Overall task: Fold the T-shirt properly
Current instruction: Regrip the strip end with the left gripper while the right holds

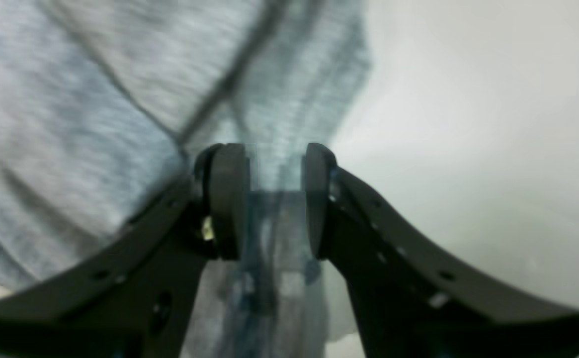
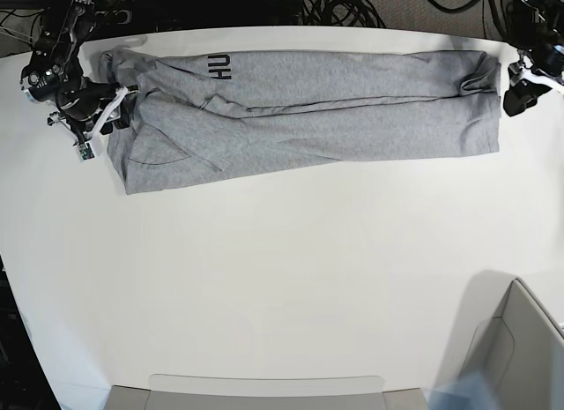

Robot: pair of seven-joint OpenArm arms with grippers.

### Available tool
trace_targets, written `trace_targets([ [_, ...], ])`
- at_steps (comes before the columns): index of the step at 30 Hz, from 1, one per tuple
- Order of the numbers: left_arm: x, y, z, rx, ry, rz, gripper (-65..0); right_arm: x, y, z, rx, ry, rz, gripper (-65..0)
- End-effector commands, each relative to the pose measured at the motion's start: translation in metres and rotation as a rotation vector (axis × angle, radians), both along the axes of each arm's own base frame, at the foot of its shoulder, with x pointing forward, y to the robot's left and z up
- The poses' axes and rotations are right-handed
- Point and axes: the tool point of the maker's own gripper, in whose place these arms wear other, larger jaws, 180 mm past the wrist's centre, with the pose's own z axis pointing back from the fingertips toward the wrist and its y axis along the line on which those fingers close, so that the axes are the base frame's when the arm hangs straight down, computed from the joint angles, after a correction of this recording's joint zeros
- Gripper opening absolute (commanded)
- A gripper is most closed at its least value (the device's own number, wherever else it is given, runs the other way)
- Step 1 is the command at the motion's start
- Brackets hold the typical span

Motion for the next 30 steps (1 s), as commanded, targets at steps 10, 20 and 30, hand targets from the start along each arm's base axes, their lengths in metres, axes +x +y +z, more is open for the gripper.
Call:
trace_targets([
  [10, 0.013, -0.026, -0.019, 0.033, 0.067, -0.109, -37.7, 0.005, -0.007, 0.008, -0.023, -0.026, 0.009, -44.4],
  [20, -0.004, -0.005, -0.066, 0.053, 0.162, -0.014, -37.8, 0.005, -0.007, 0.008, -0.023, -0.026, 0.009, -44.4],
  [30, 0.003, 0.001, -0.061, 0.074, 0.114, 0.011, -38.0, 0.011, -0.007, 0.012, -0.023, -0.041, 0.009, -44.4],
])
